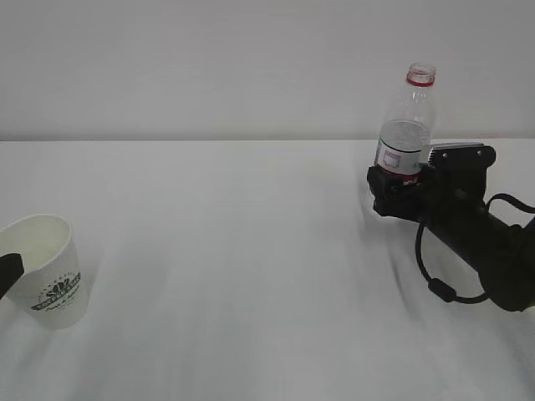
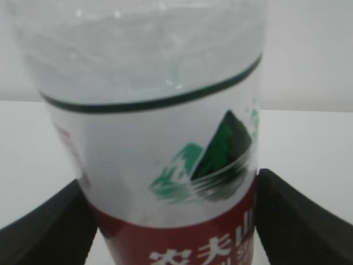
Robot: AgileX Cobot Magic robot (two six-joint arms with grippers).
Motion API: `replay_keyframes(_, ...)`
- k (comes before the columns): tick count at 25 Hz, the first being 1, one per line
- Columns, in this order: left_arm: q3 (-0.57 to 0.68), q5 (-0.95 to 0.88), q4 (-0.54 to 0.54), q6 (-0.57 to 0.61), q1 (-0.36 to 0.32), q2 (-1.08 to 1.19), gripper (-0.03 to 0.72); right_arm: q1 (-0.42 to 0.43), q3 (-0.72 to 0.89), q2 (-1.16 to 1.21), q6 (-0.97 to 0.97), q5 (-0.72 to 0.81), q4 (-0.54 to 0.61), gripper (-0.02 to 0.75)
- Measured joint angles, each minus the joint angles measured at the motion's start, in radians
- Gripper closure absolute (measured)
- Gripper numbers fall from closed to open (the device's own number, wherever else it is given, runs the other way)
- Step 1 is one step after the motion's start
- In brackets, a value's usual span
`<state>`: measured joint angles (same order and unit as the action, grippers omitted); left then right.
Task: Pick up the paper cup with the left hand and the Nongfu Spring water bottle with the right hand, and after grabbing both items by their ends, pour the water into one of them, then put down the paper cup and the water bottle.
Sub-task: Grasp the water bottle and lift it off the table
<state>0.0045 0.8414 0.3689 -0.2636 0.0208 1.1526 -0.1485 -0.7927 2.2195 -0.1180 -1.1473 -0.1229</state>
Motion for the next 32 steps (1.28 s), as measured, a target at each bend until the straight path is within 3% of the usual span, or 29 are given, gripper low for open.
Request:
replay_keyframes(20,0.0,0.0,0.0,0.0,0.0,0.0,0.245,0.0,-0.057,0.016,0.0,0.0,0.0,0.103)
replay_keyframes(27,0.0,0.004,0.0,0.0,0.0,0.0,0.246,0.0,-0.058,0.016,0.003,0.0,0.004,0.188)
replay_keyframes(32,0.0,0.046,0.0,0.0,0.0,0.0,0.246,0.0,-0.058,0.016,0.006,0.002,0.01,0.206)
